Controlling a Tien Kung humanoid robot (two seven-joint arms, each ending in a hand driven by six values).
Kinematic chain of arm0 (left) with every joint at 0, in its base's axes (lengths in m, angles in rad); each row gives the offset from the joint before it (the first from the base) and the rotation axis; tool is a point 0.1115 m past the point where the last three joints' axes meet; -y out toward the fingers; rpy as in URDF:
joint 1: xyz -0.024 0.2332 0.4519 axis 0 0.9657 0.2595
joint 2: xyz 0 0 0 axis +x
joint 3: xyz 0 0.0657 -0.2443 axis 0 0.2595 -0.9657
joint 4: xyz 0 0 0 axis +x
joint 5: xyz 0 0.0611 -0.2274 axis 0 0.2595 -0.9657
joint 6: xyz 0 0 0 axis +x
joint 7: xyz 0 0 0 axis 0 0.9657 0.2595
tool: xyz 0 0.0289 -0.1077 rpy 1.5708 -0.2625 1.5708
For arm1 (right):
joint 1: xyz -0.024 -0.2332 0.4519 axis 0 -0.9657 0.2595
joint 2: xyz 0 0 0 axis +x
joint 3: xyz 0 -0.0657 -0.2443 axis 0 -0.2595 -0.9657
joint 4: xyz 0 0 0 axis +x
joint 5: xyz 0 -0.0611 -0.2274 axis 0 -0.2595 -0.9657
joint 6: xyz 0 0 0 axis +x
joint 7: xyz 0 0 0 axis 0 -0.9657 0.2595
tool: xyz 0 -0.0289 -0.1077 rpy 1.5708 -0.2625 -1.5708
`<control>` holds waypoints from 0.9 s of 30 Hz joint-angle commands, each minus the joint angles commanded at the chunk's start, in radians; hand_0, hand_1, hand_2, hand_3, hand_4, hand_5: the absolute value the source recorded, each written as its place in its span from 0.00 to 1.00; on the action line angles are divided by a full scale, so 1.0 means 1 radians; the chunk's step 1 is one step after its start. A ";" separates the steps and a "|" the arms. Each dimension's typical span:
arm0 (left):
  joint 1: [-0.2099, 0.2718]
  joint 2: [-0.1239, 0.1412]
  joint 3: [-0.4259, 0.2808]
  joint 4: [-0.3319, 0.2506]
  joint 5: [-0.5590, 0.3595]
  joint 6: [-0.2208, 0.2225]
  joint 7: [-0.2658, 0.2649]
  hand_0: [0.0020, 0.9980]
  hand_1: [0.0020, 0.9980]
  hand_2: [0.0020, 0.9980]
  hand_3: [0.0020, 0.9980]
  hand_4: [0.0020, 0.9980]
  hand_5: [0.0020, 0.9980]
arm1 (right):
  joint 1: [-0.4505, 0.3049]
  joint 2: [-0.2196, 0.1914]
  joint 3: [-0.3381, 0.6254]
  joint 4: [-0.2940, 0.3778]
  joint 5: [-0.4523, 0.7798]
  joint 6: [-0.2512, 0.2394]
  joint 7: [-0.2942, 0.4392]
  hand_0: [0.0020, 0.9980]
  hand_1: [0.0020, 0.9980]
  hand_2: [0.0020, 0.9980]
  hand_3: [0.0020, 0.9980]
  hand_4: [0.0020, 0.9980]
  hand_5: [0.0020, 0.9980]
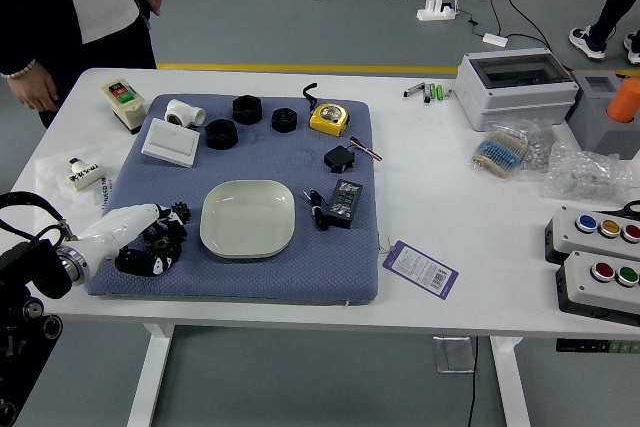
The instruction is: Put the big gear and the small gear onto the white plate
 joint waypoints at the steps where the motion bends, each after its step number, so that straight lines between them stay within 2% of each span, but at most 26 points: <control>1: 0.000 0.000 -0.002 -0.002 0.000 -0.003 0.001 0.39 0.48 0.55 0.55 0.16 0.00 | 0.000 0.000 0.001 0.000 0.000 0.000 0.000 0.70 0.71 0.74 0.56 0.79 0.64; 2: 0.001 0.000 -0.003 -0.005 0.000 -0.005 0.001 0.33 0.45 0.53 0.54 0.04 0.00 | 0.001 0.000 0.001 0.000 -0.001 0.000 0.000 0.70 0.71 0.74 0.56 0.79 0.64; 7: 0.001 0.004 -0.008 -0.018 0.000 -0.006 0.000 0.33 0.45 0.53 0.54 0.04 0.00 | 0.001 0.000 0.000 0.000 -0.001 0.000 0.000 0.70 0.71 0.74 0.56 0.79 0.64; 8: 0.001 0.005 -0.010 -0.021 0.000 -0.006 -0.001 0.30 0.40 0.48 0.52 0.00 0.00 | 0.001 0.000 0.000 0.000 -0.001 0.000 0.000 0.70 0.71 0.74 0.56 0.79 0.64; 27: -0.018 0.013 -0.012 -0.094 0.000 0.033 -0.003 0.30 0.39 0.47 0.51 0.00 0.00 | 0.002 -0.001 0.002 -0.001 -0.002 0.000 -0.001 0.70 0.71 0.74 0.56 0.79 0.64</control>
